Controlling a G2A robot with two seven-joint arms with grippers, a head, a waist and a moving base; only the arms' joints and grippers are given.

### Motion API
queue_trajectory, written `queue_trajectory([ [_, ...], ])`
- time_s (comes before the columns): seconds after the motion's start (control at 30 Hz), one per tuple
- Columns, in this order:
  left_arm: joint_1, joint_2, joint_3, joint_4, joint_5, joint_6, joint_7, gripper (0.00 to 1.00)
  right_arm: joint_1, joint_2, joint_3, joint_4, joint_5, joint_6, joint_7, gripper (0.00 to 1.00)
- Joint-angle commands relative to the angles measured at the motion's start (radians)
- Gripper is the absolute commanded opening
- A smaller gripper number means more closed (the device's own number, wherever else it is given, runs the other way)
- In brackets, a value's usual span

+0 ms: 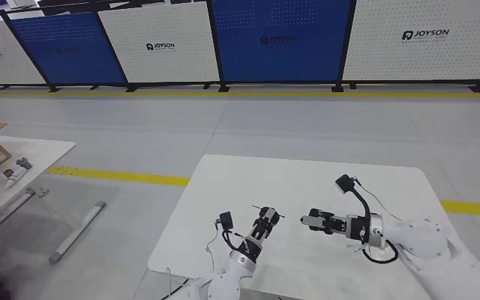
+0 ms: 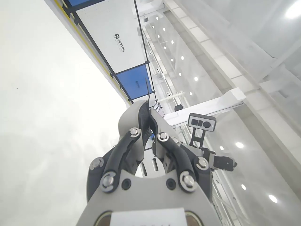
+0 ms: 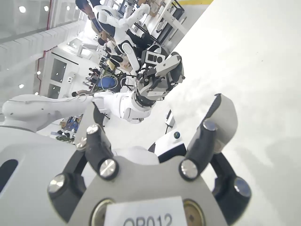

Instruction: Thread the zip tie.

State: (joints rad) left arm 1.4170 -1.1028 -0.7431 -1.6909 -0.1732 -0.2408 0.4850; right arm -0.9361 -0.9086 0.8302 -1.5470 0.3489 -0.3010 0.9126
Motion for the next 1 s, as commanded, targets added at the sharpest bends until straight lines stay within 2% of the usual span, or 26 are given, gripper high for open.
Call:
queue_trajectory([
  [0.0, 0.000, 0.000, -0.001, 0.000, -0.002, -0.001, -0.002, 0.00, -0.001, 0.000, 0.001, -0.001, -0.002, -0.001, -0.002, 1.00],
  [0.2, 0.002, -0.001, -0.006, -0.001, -0.010, 0.004, -0.005, 0.00, -0.007, -0.001, -0.003, -0.002, -0.007, 0.007, -0.002, 1.00],
  [0.27, 0.006, -0.005, -0.011, -0.010, -0.046, 0.014, -0.018, 0.00, 0.000, -0.004, -0.012, -0.010, -0.053, 0.017, 0.004, 1.00],
  [0.4, 0.006, -0.012, -0.035, -0.035, -0.132, 0.058, -0.059, 0.00, 0.034, -0.022, -0.053, 0.001, -0.127, -0.012, 0.038, 1.00],
  [0.5, 0.009, -0.012, -0.056, -0.054, -0.173, 0.076, -0.104, 0.00, 0.058, -0.039, -0.079, 0.018, -0.158, 0.007, 0.017, 1.00],
  [0.83, 0.013, -0.014, -0.062, -0.059, -0.188, 0.073, -0.129, 0.00, 0.049, -0.039, -0.076, 0.011, -0.171, 0.012, -0.007, 1.00],
  [0.97, 0.019, -0.018, -0.085, -0.063, -0.237, 0.056, -0.159, 0.00, 0.020, -0.037, -0.043, 0.028, -0.112, -0.022, -0.019, 1.00],
])
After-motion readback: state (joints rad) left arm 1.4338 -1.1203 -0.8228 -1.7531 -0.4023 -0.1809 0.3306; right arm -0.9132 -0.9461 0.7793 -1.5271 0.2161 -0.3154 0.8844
